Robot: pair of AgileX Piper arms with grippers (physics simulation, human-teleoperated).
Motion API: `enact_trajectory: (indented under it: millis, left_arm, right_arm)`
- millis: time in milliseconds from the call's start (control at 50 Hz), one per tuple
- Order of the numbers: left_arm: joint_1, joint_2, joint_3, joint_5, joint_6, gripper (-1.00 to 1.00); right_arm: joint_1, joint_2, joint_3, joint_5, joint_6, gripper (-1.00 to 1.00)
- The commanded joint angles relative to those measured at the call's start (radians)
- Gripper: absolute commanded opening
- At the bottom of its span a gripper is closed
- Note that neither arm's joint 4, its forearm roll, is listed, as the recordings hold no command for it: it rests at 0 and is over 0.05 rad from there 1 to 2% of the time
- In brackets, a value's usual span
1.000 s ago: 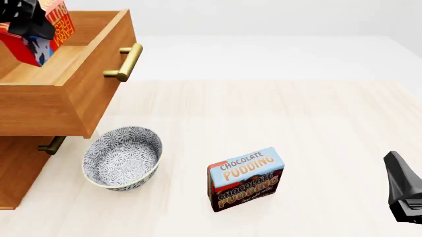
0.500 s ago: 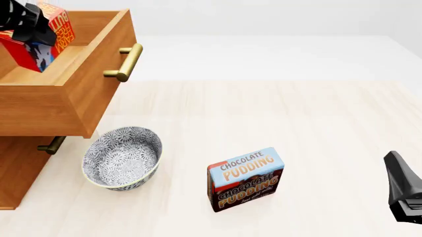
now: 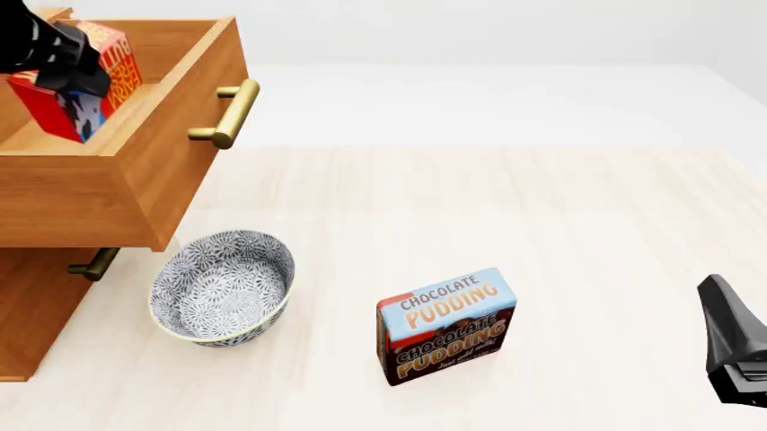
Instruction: Put the butter at the back in the top drawer of the cabinet and close it.
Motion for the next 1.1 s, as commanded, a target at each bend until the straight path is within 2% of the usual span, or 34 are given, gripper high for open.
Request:
enact_trajectory:
  millis: [20,1100]
  left_arm:
    - [0.005,0.004,0.007,-0.021,0.012,-1.00]
    - [0.044,0.011,0.047,-0.047,0.025,-1.00]
  right_arm:
    - [0.000,0.000,0.000,0.000,0.000,1.00]
    - [0.000,0.000,0.000,0.000,0.000,1.00]
